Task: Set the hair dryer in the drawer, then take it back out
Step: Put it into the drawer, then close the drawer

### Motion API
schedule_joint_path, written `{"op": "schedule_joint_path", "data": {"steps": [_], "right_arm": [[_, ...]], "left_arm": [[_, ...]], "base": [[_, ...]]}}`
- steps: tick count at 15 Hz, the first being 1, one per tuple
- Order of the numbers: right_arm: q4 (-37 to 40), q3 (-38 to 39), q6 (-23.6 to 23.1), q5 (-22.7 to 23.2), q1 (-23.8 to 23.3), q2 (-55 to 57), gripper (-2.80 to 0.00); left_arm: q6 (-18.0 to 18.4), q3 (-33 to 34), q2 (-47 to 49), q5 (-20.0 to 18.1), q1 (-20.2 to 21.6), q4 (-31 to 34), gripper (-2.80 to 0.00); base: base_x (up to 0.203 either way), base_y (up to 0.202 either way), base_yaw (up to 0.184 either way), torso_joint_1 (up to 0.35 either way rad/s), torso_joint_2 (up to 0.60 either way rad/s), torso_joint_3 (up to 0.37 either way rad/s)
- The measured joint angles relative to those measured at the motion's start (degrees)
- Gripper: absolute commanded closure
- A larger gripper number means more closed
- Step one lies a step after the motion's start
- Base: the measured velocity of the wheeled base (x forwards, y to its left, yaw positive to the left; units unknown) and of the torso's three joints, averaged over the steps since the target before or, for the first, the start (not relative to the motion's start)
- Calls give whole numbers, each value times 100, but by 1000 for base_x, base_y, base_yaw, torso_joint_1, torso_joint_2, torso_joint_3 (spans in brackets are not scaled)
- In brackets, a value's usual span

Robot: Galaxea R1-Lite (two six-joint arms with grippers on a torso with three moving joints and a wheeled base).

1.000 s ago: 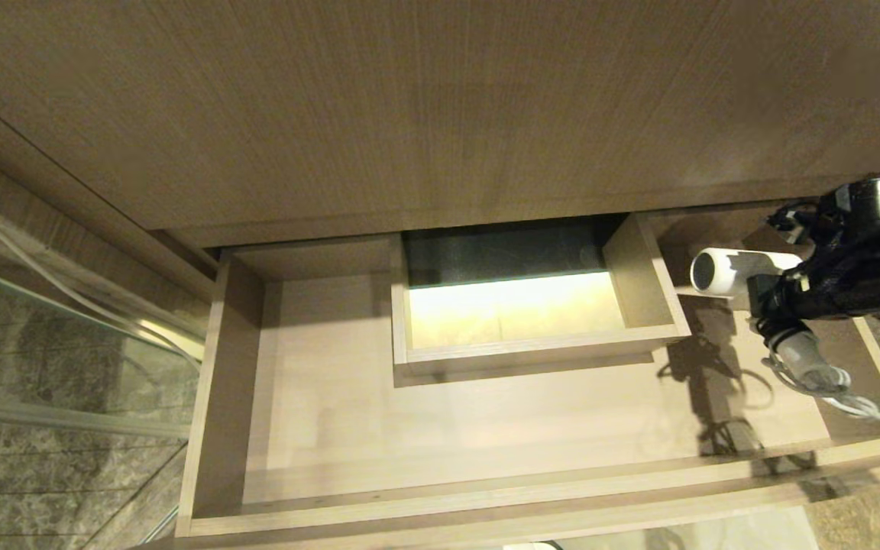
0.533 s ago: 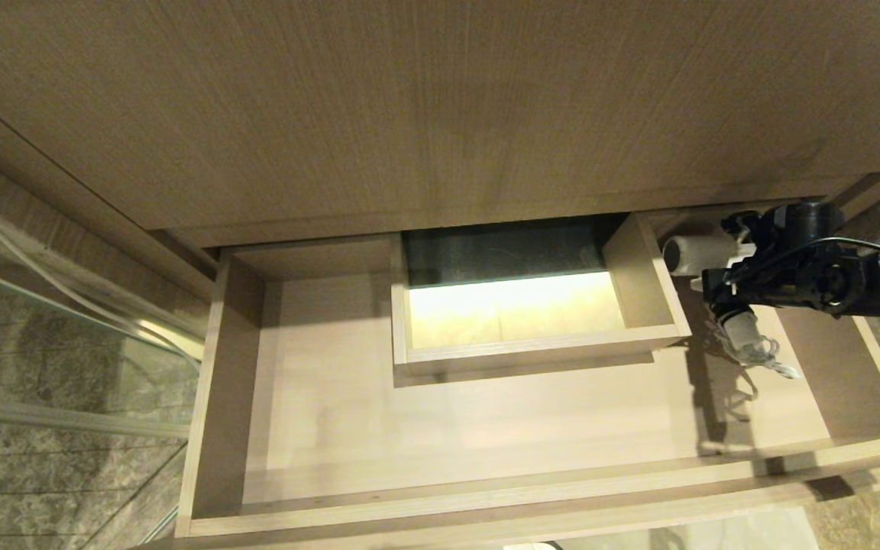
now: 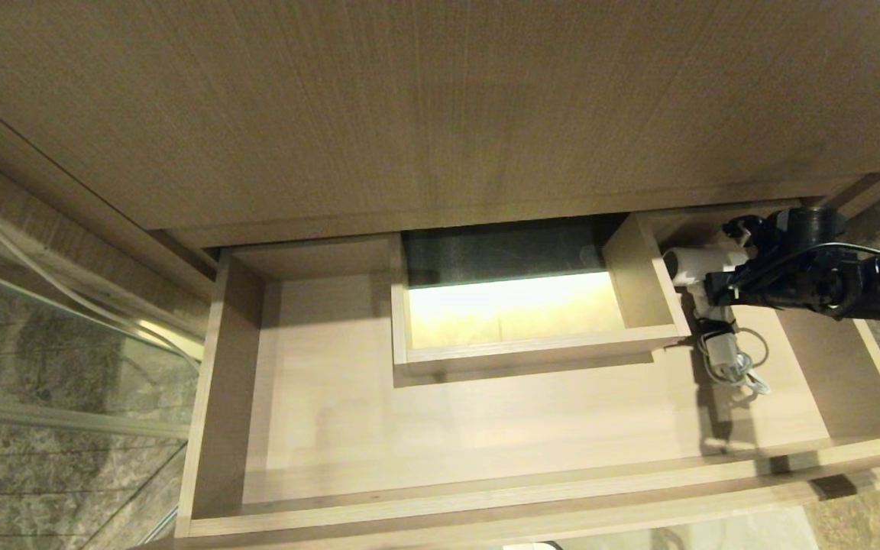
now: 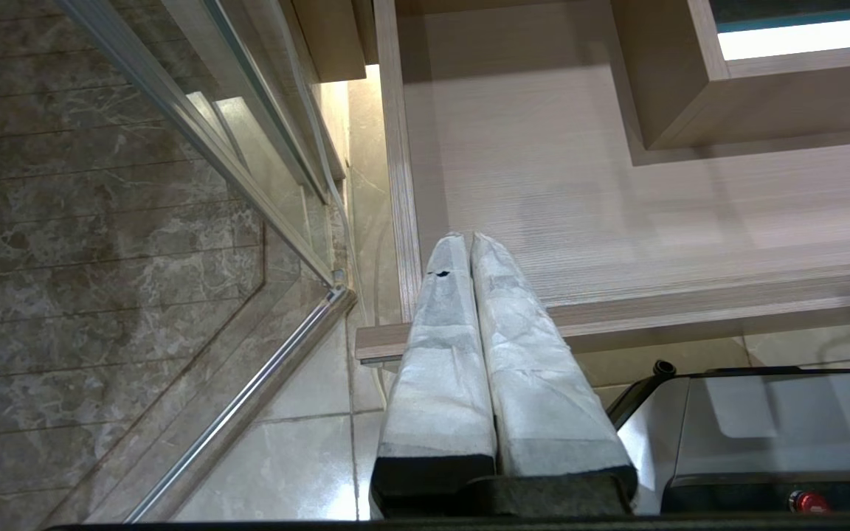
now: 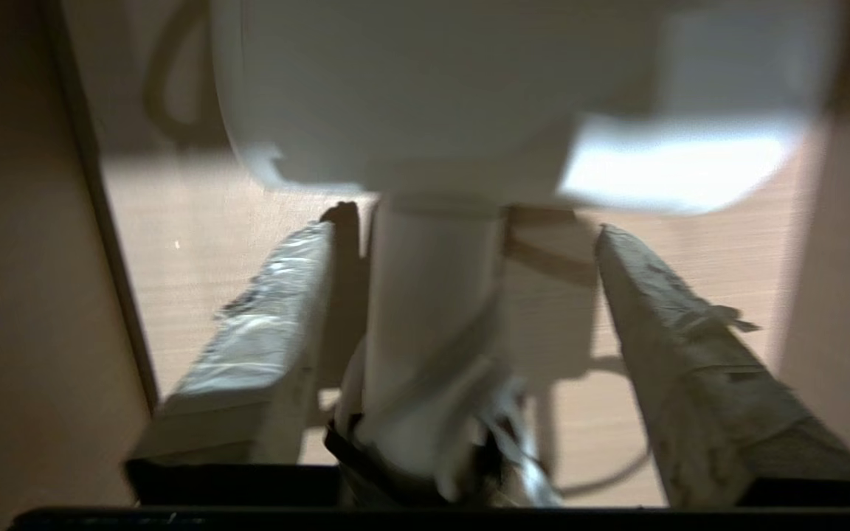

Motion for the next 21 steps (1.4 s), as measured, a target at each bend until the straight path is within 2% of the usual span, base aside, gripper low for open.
{"op": "schedule_joint_path", "data": {"steps": [2, 3, 6, 10, 15, 18, 21], "right_arm": [[123, 96, 36, 9, -48, -301, -280], [214, 223, 71, 13, -83, -551, 0], [766, 922, 161, 11, -176, -1688, 0], [2047, 2308, 185, -40, -241, -3574, 0], [3904, 4658, 17, -722, -315, -5512, 0], [4761, 5392, 8, -952, -257, -5937, 0], [4701, 5499, 33, -969, -163, -5790, 0]], "left_arm": [[0, 0, 0, 0, 0, -1, 0], [0, 0, 0, 0, 0, 0, 0], [0, 0, 0, 0, 0, 1, 0], [0, 0, 0, 0, 0, -1, 0], [0, 0, 0, 0, 0, -1, 0], [1, 0, 0, 0, 0, 0, 0], [0, 0, 0, 0, 0, -1, 0]], "base": [[0, 0, 0, 0, 0, 0], [0, 0, 0, 0, 0, 0], [0, 0, 0, 0, 0, 0], [0, 0, 0, 0, 0, 0], [0, 0, 0, 0, 0, 0], [0, 0, 0, 0, 0, 0], [0, 0, 0, 0, 0, 0]]}}
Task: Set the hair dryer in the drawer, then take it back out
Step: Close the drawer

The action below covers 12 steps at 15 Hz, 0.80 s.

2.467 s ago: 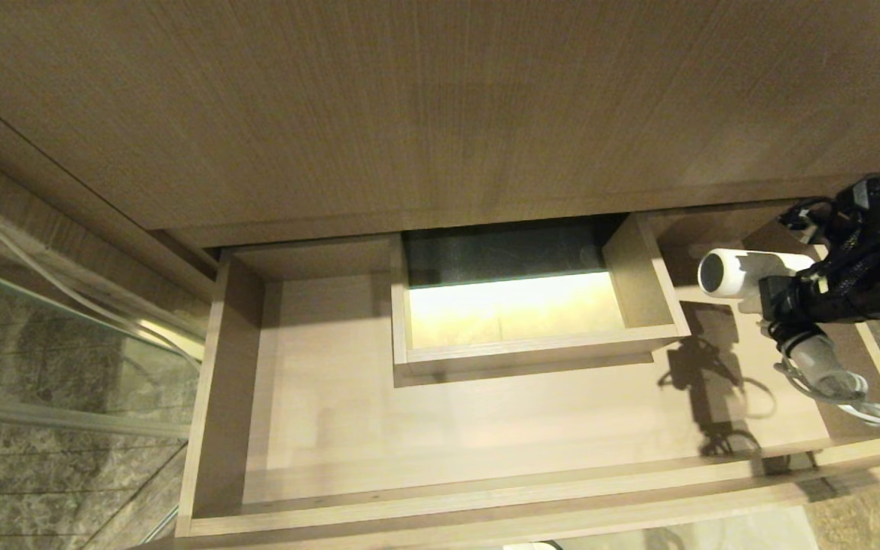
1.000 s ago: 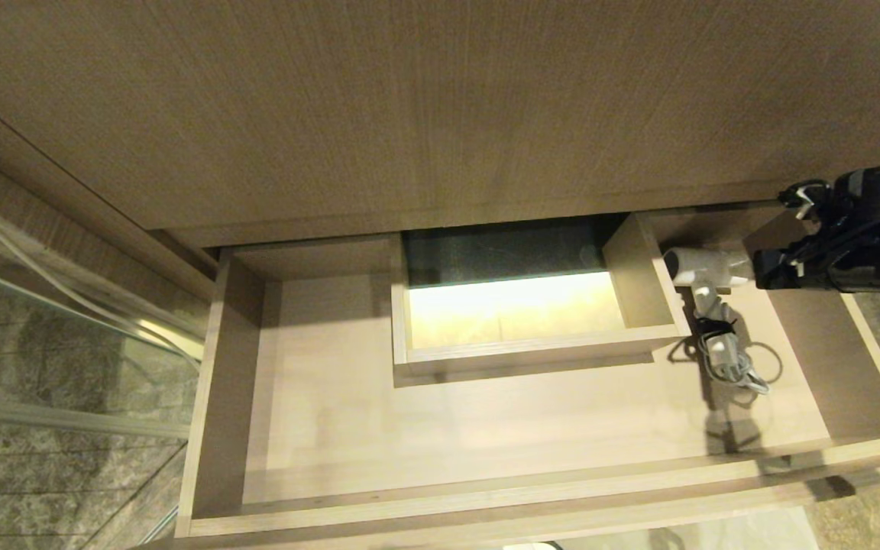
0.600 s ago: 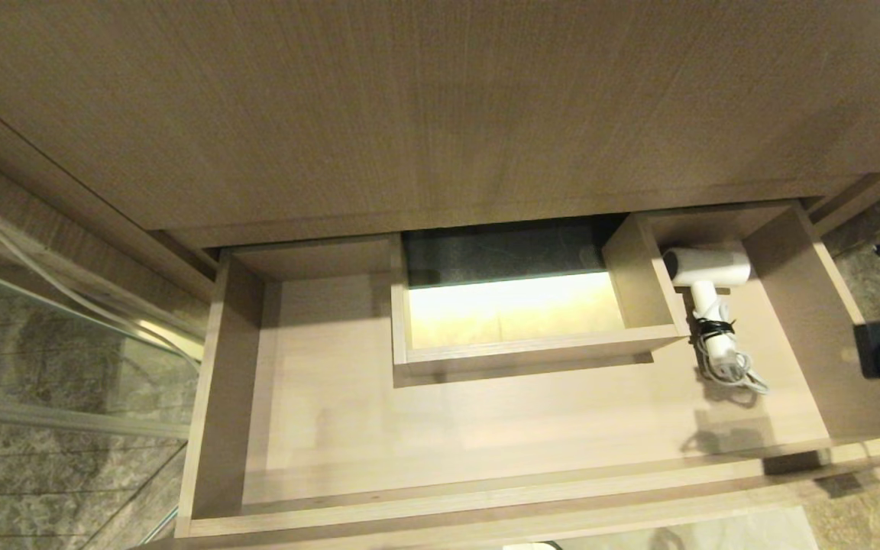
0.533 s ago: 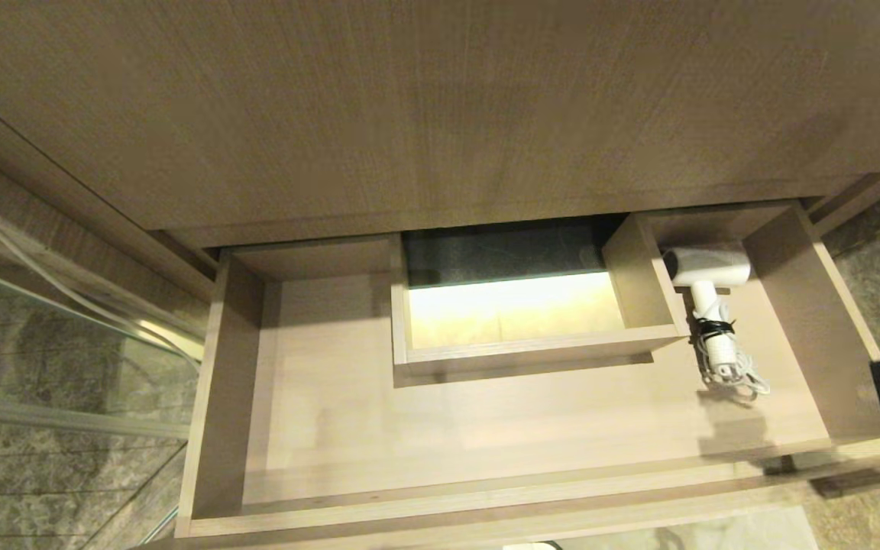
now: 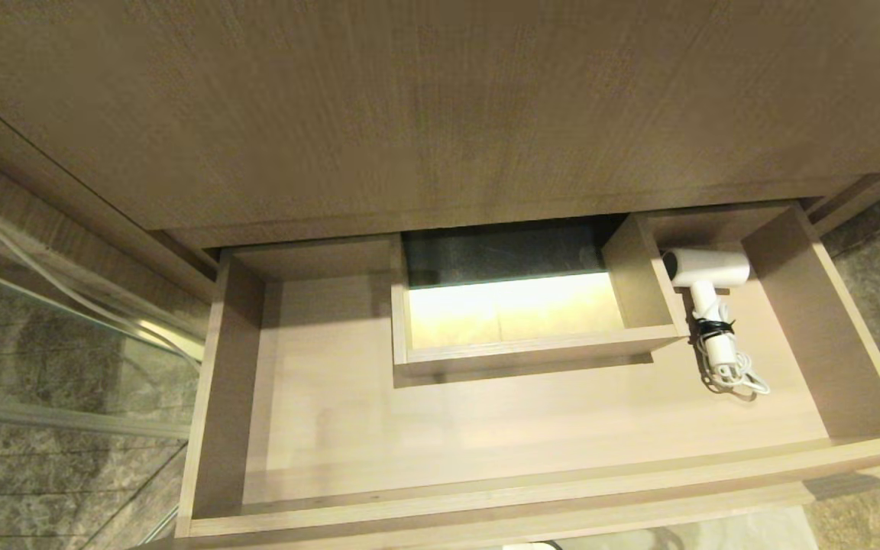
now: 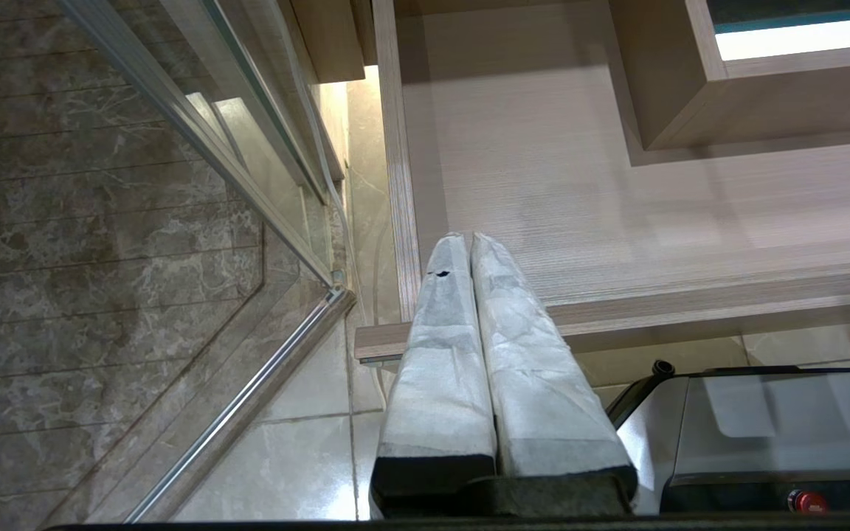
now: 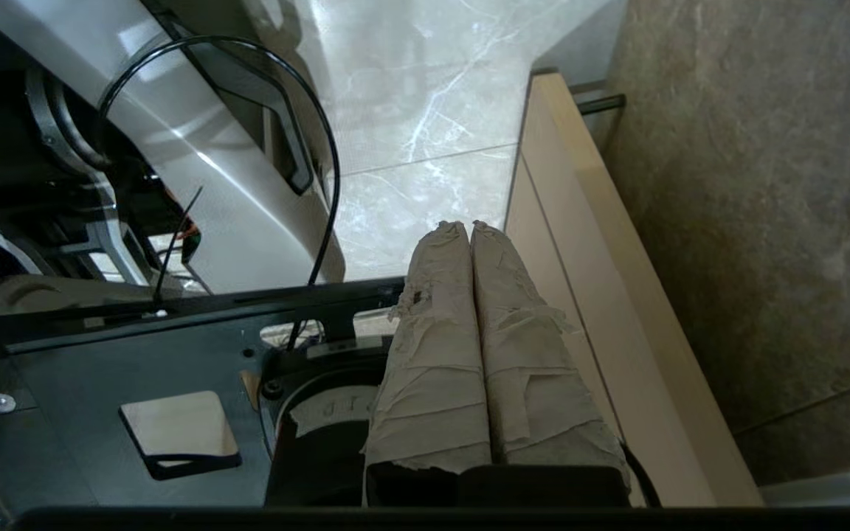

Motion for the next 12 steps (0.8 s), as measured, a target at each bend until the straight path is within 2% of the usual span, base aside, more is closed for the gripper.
{"op": "schedule_joint_path", "data": {"steps": [5, 12], "right_arm": [[-1046, -296, -5, -9, 24, 785, 0], [-1176, -921, -24, -5, 22, 2002, 0]], "left_arm": [[0, 0, 0, 0, 2, 0, 0], [0, 0, 0, 0, 0, 0, 0]], "base": [[0, 0, 0, 0, 0, 0], [0, 0, 0, 0, 0, 0]]}}
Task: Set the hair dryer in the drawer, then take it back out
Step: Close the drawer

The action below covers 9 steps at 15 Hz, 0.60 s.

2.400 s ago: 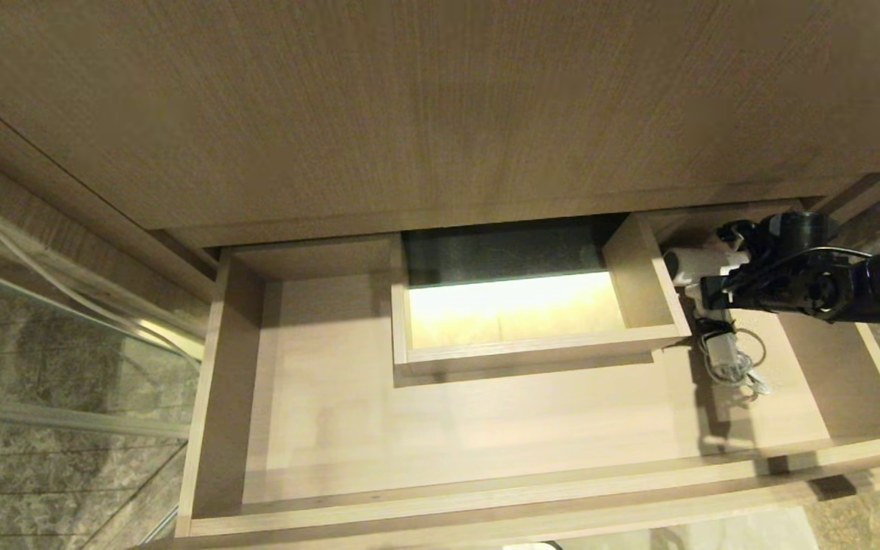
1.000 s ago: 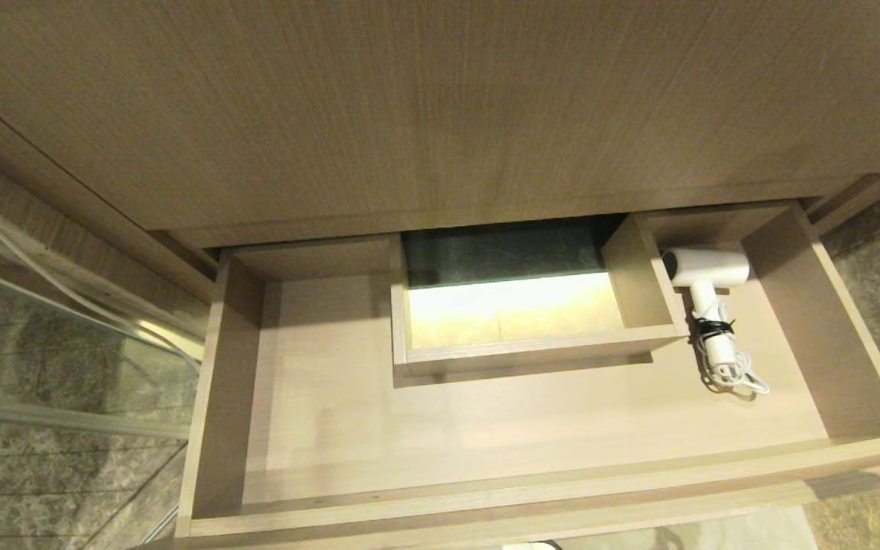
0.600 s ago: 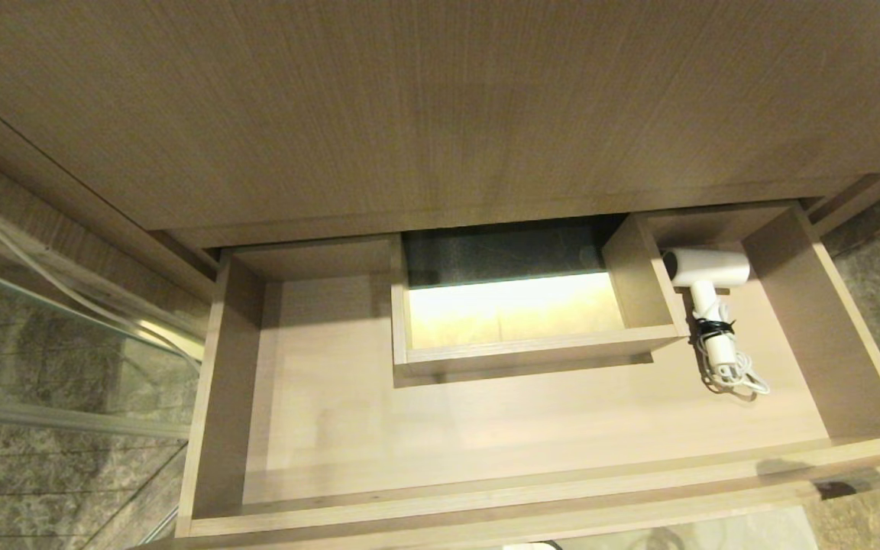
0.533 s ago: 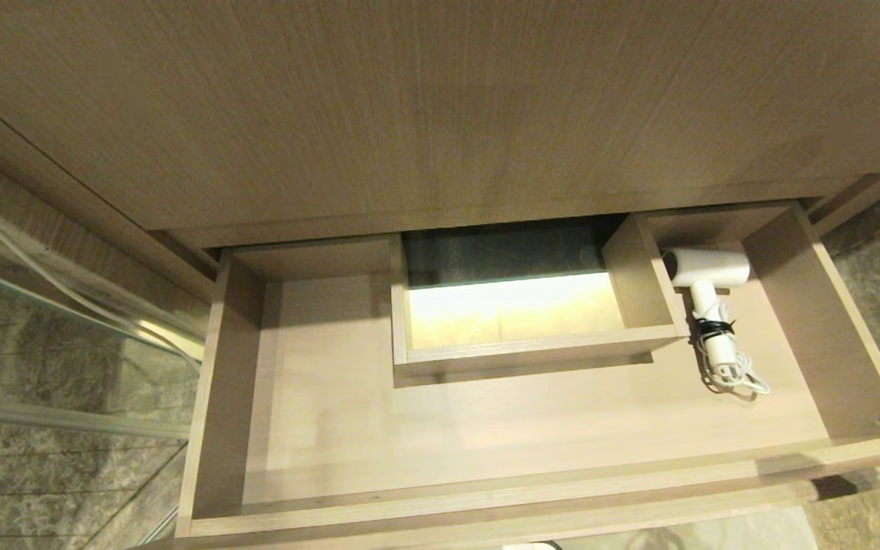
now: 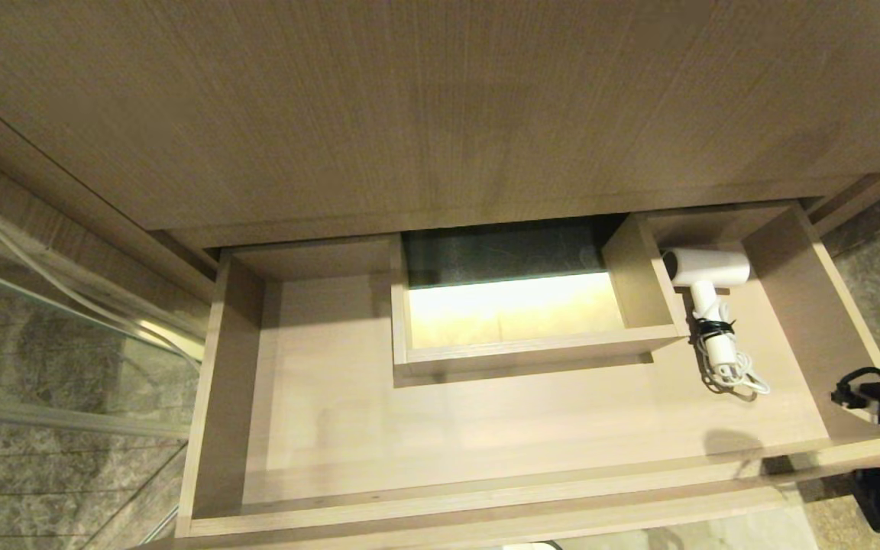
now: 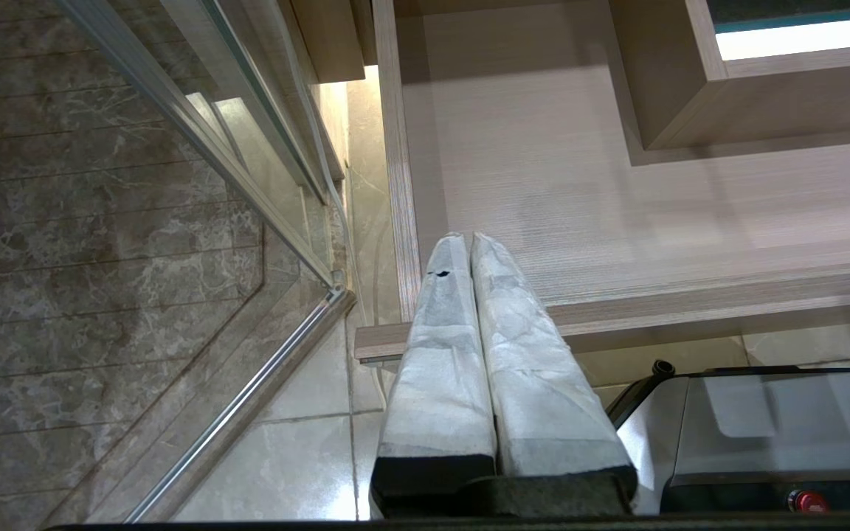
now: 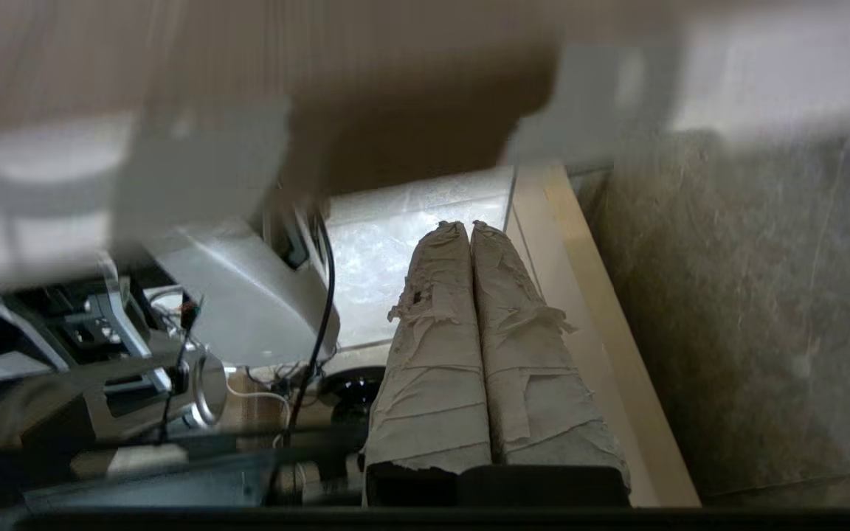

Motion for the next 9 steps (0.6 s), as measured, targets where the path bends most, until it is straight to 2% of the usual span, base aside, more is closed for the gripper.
{"op": "schedule_joint_path", "data": {"steps": [4, 9], "right_arm": [[-713, -443, 28, -68, -9, 434, 0], [-2733, -890, 118, 106, 6, 409, 0]], "left_arm": [[0, 0, 0, 0, -1, -2, 0], [2, 0, 0, 0, 0, 0, 0]], "base": [[0, 0, 0, 0, 0, 0], [0, 0, 0, 0, 0, 0]]}}
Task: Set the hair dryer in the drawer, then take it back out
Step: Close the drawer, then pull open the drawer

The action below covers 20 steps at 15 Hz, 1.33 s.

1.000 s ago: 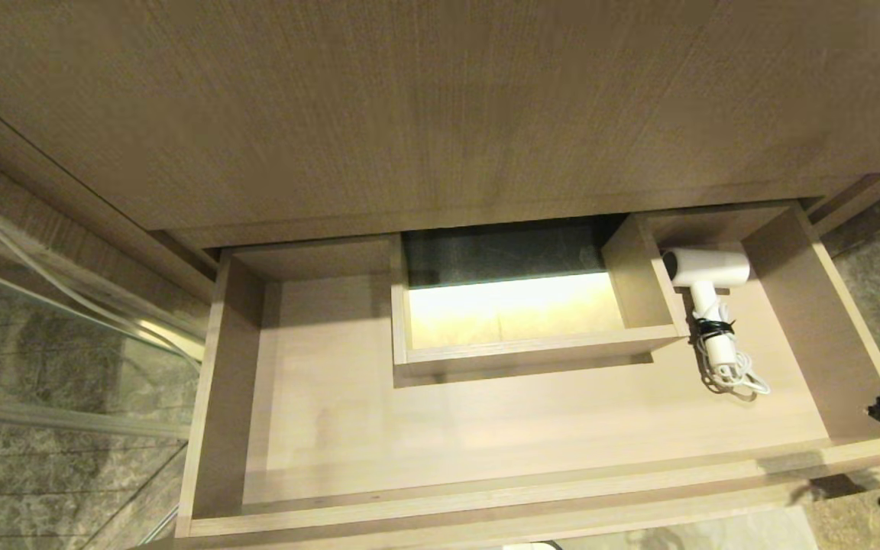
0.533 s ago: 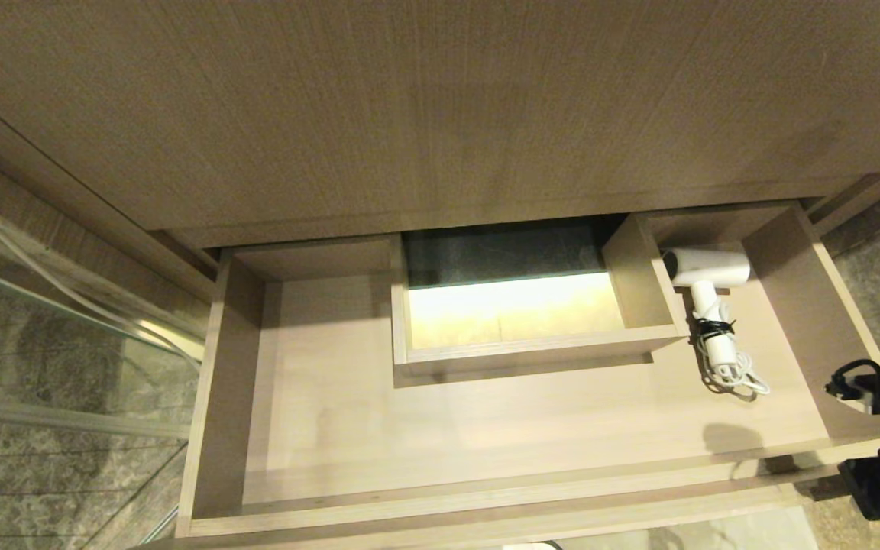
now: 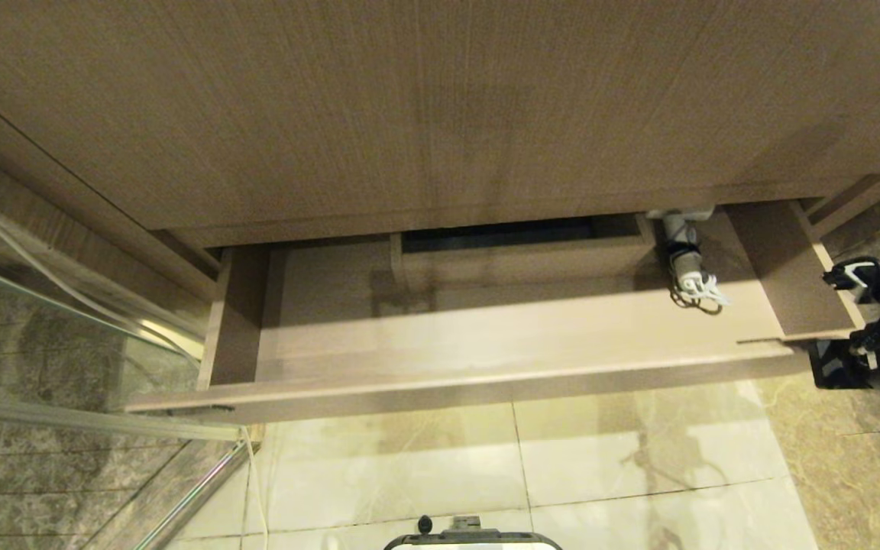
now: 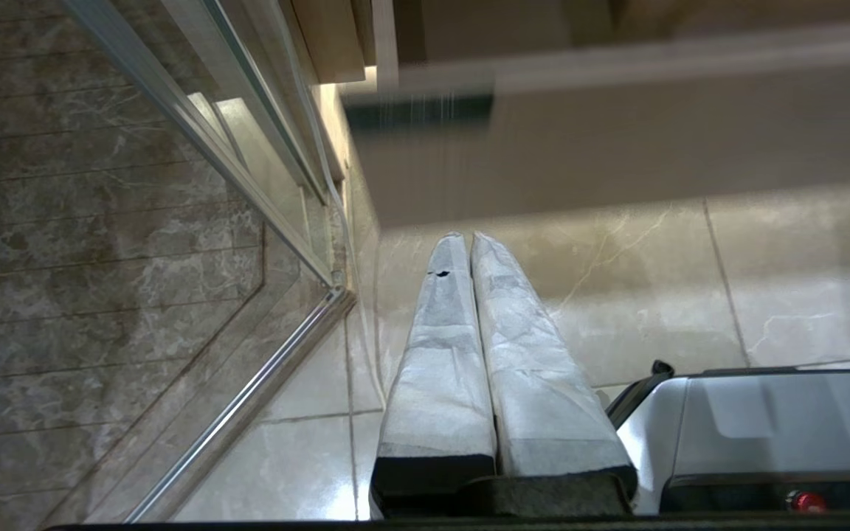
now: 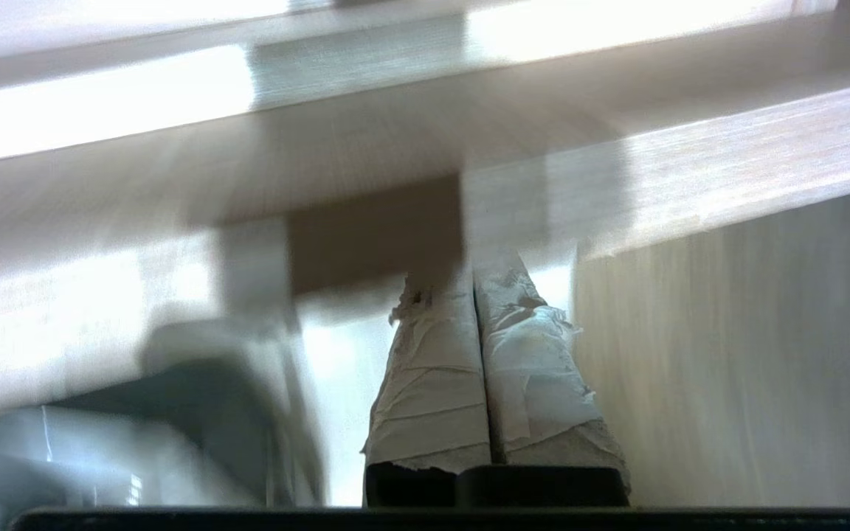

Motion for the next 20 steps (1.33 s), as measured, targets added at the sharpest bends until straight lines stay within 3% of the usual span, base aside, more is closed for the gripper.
{"op": "schedule_joint_path", "data": {"steps": [3, 4, 7, 11, 15, 17, 20], "right_arm": [[-1260, -71, -70, 290, 22, -136, 0], [-1358, -70, -82, 396, 38, -219, 0], [-675, 119, -102, 635, 24, -593, 0], [1057, 489, -121, 818, 203, -1378, 0], [2164, 721, -146, 793, 962, -2211, 0], [2232, 732, -132, 901, 1333, -2474, 0], [1917, 710, -319, 1509, 2756, -2745, 0]], "left_arm": [[-2, 0, 0, 0, -1, 2, 0], [-2, 0, 0, 0, 0, -2, 0], [-2, 2, 0, -2, 5, 0, 0], [-2, 2, 0, -2, 0, 2, 0], [-2, 0, 0, 0, 2, 0, 0], [-2, 0, 0, 0, -1, 2, 0], [-2, 0, 0, 0, 2, 2, 0]], "base": [[0, 0, 0, 0, 0, 0], [0, 0, 0, 0, 0, 0], [0, 0, 0, 0, 0, 0], [0, 0, 0, 0, 0, 0], [0, 0, 0, 0, 0, 0], [0, 0, 0, 0, 0, 0], [0, 0, 0, 0, 0, 0]]}}
